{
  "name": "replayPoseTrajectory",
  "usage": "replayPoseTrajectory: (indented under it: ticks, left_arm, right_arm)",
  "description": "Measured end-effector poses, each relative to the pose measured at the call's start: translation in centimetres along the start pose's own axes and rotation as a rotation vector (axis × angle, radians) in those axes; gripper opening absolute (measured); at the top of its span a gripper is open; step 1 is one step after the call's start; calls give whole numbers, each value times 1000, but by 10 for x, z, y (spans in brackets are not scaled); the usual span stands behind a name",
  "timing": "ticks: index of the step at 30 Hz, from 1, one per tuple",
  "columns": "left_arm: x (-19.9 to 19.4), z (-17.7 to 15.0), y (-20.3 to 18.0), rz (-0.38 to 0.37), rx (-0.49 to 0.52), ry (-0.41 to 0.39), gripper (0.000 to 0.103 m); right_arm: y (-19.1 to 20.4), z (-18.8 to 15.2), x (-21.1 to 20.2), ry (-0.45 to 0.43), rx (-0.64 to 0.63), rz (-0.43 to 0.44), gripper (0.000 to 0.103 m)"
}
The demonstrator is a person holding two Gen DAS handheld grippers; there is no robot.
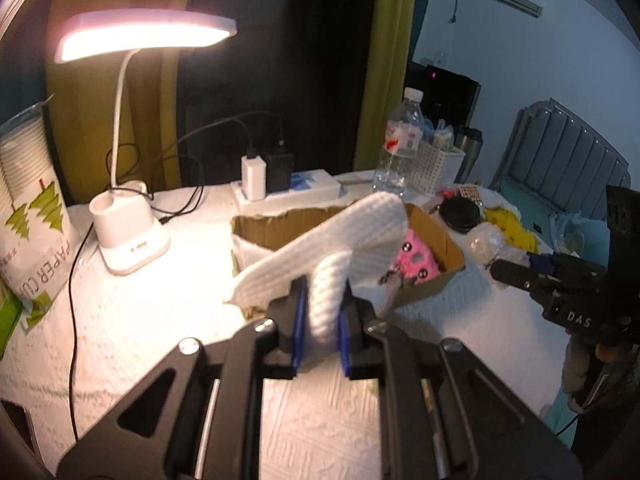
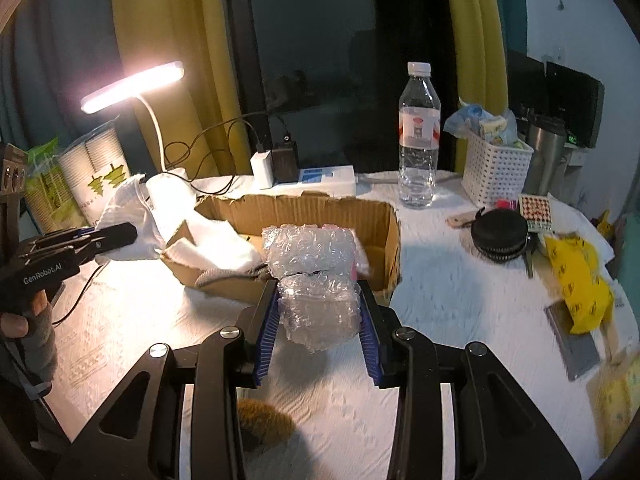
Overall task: Organize soft objects
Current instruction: 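Lift the bubble wrap toward the box while the left gripper grasps the white towel, then release the bubble wrap into the box while the left gripper releases the white towel there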
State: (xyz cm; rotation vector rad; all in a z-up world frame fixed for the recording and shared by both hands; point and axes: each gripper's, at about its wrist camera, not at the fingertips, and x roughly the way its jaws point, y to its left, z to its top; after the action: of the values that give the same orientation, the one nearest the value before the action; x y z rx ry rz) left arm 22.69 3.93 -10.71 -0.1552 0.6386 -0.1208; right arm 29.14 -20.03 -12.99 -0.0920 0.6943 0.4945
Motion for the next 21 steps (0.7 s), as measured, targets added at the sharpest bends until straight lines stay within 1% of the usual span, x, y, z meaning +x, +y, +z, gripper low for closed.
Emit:
replayPoseTrajectory:
  ticks: [6,10,16,21]
  left_arm:
    - [20,12,1,-5,-2,-3,14]
    - [36,16,2,-6,5,10,14]
    - [69,17,-3,-21,20,58,14]
    - [93,15,0,-22,3,95,14]
  right_arm:
    - [-11,14,16,2,3,-11,39]
    - [-19,21,28,5,15,-17,39]
    - [-32,28,52,12,42,-19,39]
    - [-41,36,71,17,53,-17,39]
